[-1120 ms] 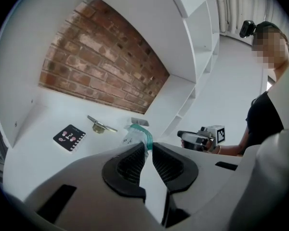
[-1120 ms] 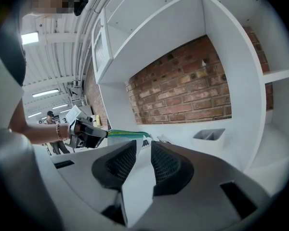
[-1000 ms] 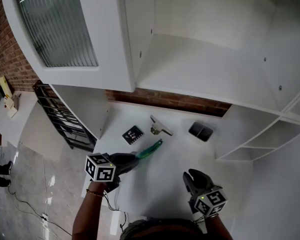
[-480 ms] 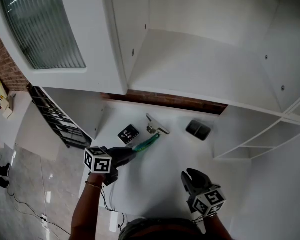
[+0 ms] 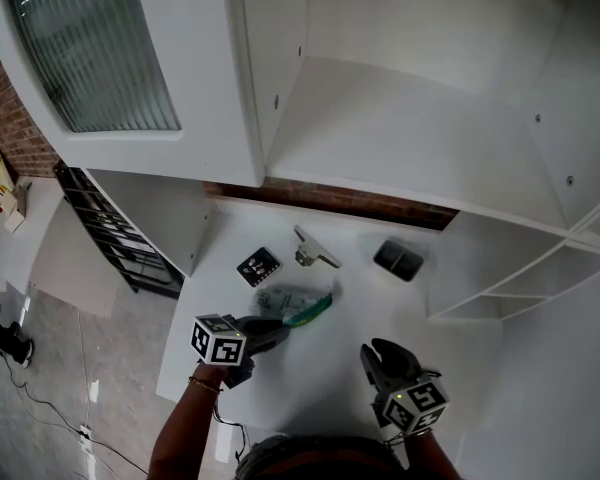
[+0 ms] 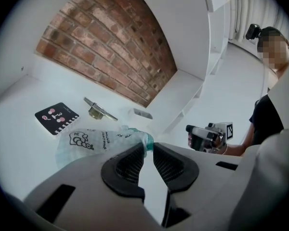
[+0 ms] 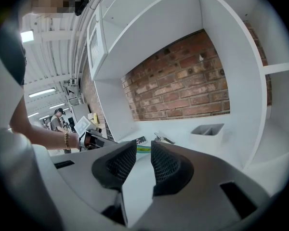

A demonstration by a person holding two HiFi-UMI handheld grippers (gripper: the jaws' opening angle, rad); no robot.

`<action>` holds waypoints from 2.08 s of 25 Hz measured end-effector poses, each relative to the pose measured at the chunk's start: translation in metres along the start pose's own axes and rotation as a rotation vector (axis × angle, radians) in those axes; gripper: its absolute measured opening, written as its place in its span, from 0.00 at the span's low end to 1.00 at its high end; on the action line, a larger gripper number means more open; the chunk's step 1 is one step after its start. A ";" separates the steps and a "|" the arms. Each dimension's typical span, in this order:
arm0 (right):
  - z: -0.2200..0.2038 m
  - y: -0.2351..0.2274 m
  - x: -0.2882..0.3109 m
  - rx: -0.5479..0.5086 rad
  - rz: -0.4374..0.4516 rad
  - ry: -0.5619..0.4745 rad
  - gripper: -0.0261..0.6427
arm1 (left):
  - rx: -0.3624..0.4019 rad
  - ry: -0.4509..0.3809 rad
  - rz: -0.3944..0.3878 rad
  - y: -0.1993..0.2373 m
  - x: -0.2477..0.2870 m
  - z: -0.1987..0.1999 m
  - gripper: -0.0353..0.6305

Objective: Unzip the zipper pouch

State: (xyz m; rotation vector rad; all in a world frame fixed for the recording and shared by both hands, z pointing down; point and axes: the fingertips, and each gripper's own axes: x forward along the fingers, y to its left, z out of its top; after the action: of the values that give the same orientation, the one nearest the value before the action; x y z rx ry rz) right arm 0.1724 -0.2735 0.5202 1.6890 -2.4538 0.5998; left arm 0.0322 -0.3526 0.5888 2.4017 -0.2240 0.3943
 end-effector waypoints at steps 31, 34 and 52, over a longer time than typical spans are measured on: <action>-0.020 0.056 -0.018 -0.028 0.030 0.015 0.08 | 0.175 -0.058 0.302 -0.053 -0.054 -0.073 0.23; -0.022 0.061 -0.023 -0.038 0.011 0.011 0.04 | 0.177 -0.116 0.335 -0.062 -0.069 -0.077 0.15; -0.032 0.087 -0.038 -0.110 -0.068 0.034 0.04 | 0.214 -0.188 0.440 -0.086 -0.118 -0.101 0.06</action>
State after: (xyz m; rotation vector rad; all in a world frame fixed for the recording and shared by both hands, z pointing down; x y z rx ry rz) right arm 0.1025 -0.2016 0.5152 1.6981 -2.3486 0.4728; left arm -0.0790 -0.2148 0.5698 2.5931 -0.8412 0.4046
